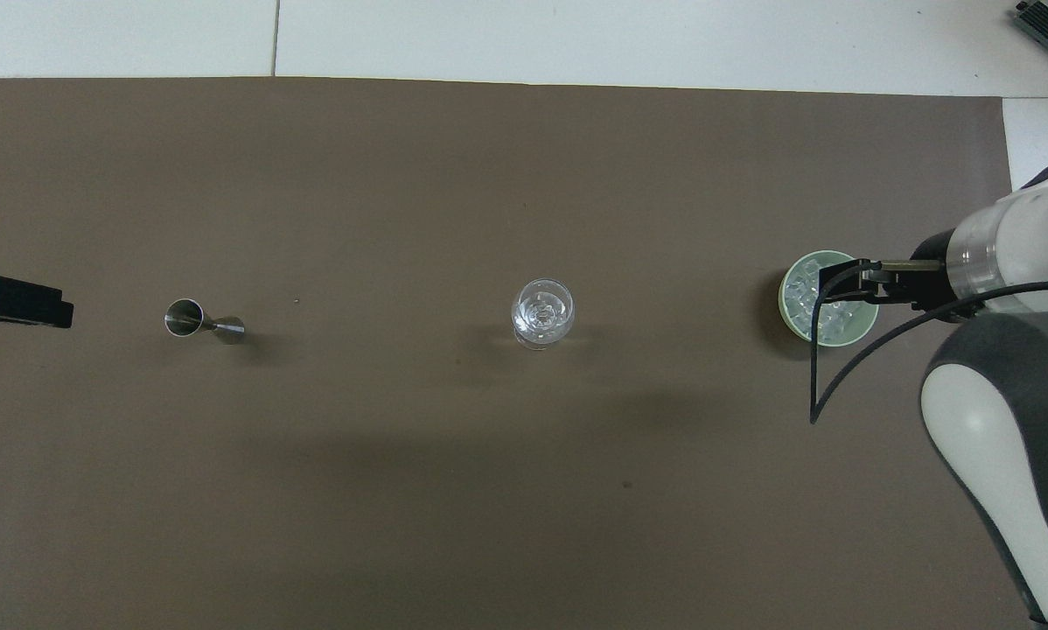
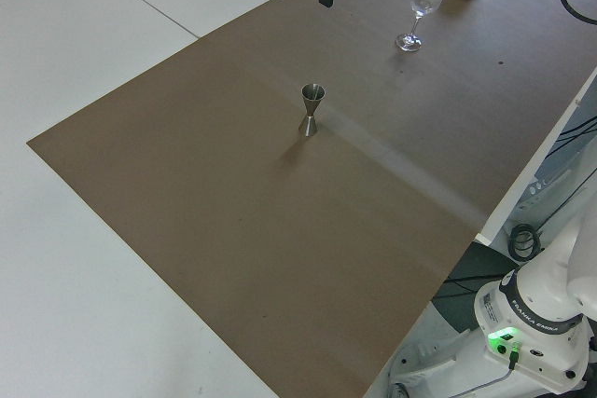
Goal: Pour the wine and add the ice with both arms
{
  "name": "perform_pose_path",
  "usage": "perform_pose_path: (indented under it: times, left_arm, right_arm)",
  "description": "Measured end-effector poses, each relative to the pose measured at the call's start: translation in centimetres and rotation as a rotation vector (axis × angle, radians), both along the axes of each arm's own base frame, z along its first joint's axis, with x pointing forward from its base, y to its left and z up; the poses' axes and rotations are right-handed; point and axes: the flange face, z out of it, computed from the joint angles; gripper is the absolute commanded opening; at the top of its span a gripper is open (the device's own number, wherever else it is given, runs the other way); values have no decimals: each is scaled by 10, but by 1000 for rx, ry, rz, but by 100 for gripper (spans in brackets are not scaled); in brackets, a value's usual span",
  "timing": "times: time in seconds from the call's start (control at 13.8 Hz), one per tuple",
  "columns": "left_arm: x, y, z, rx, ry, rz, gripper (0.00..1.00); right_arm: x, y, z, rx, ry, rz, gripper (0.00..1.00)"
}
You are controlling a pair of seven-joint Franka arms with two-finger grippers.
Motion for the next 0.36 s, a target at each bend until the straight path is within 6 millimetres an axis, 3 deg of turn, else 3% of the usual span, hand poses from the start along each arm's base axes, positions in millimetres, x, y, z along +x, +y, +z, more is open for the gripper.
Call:
perform_pose_path:
  times: [0.36]
  left_arm:
    - [0,-4,0,1,0,-10,100]
  right_arm:
    - [0,0,0,0,0,0,100]
